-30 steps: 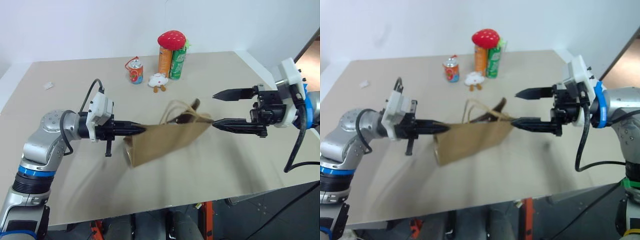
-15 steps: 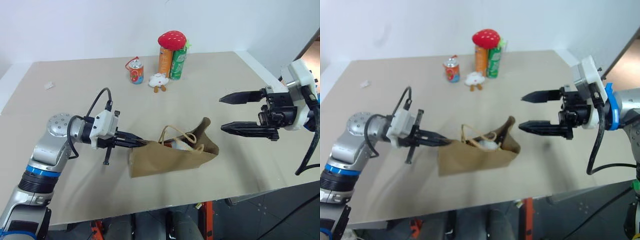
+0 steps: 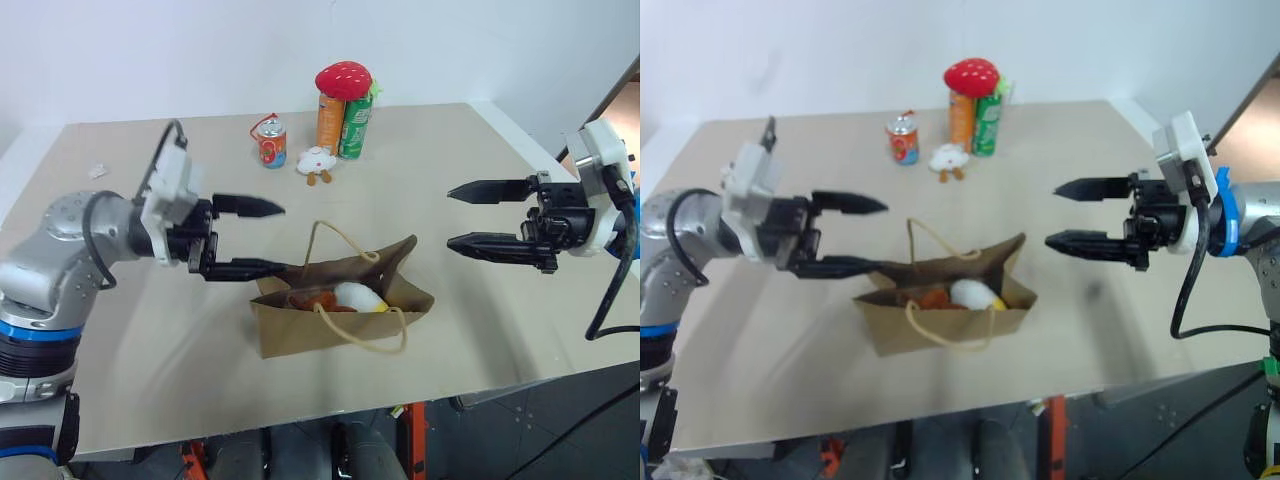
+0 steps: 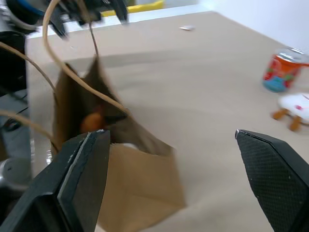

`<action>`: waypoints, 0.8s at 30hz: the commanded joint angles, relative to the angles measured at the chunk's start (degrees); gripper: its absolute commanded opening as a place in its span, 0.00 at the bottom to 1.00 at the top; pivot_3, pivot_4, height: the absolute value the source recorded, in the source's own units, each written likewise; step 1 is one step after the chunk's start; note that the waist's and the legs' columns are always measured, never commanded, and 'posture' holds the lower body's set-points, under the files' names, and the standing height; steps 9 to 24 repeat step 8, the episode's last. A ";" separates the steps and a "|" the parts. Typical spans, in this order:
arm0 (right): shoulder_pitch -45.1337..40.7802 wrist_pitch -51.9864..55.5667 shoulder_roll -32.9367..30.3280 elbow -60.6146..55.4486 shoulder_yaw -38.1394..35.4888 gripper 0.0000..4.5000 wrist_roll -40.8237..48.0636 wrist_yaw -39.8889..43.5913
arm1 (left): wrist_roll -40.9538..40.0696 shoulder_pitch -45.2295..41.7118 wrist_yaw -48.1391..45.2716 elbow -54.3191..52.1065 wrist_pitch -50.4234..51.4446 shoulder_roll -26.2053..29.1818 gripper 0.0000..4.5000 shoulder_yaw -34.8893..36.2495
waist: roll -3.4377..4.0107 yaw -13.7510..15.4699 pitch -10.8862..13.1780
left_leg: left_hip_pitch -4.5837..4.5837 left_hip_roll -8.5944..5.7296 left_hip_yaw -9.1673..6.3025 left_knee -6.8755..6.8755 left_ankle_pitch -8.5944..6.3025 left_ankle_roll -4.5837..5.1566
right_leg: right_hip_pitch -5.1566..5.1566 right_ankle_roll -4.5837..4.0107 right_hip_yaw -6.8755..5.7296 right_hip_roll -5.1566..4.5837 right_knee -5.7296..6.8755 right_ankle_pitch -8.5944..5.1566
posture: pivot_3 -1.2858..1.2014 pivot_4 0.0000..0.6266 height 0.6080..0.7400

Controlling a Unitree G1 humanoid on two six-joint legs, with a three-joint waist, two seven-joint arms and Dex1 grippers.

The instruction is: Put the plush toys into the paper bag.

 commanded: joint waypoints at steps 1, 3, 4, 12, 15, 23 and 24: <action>-0.94 -5.91 1.16 5.71 -1.17 1.00 -4.02 -0.97 | 7.67 0.42 5.70 4.17 -4.15 1.74 0.94 1.84 | 0.00 0.01 0.00 | 0.00 0.00 0.00 0.00 0.00 0.00 | 0.01 0.00 0.00 0.01 0.00 0.01 | 0.52 0.24 1.00; -0.54 -8.75 1.95 8.36 -1.35 1.00 -5.93 -1.22 | 11.47 1.76 7.78 7.38 -6.75 1.78 0.94 1.74 | 0.01 0.01 0.00 | 0.02 -0.02 0.01 0.02 0.01 0.01 | 0.01 0.00 0.00 0.03 0.01 0.03 | 0.52 0.24 1.00; -0.36 -9.89 2.45 9.63 -1.55 1.00 -6.73 -1.61 | 13.67 2.97 8.48 8.66 -8.72 1.76 0.94 1.31 | 0.01 -0.01 -0.01 | 0.02 -0.02 0.00 0.02 0.01 0.01 | 0.01 0.00 0.00 0.04 0.01 0.03 | 0.52 0.24 1.00; 0.42 -13.20 4.68 12.51 -2.22 1.00 -8.49 -3.45 | 17.03 7.17 11.85 11.93 -12.69 -0.74 0.94 1.59 | 0.01 -0.01 -0.01 | 0.02 0.01 0.07 -0.01 0.00 0.03 | -0.01 0.01 0.05 0.03 0.01 0.02 | 0.52 0.24 1.00; 0.42 -13.20 4.68 12.51 -2.22 1.00 -8.49 -3.45 | 17.03 7.17 11.85 11.93 -12.69 -0.74 0.94 1.59 | 0.01 -0.01 -0.01 | 0.02 0.01 0.07 -0.01 0.00 0.03 | -0.01 0.01 0.05 0.03 0.01 0.02 | 0.52 0.24 1.00; 0.42 -13.20 4.68 12.51 -2.22 1.00 -8.49 -3.45 | 17.03 7.17 11.85 11.93 -12.69 -0.74 0.94 1.59 | 0.01 -0.01 -0.01 | 0.02 0.01 0.07 -0.01 0.00 0.03 | -0.01 0.01 0.05 0.03 0.01 0.02 | 0.52 0.24 1.00; 0.42 -13.20 4.68 12.51 -2.22 1.00 -8.49 -3.45 | 17.03 7.17 11.85 11.93 -12.69 -0.74 0.94 1.59 | 0.01 -0.01 -0.01 | 0.02 0.01 0.07 -0.01 0.00 0.03 | -0.01 0.01 0.05 0.03 0.01 0.02 | 0.52 0.24 1.00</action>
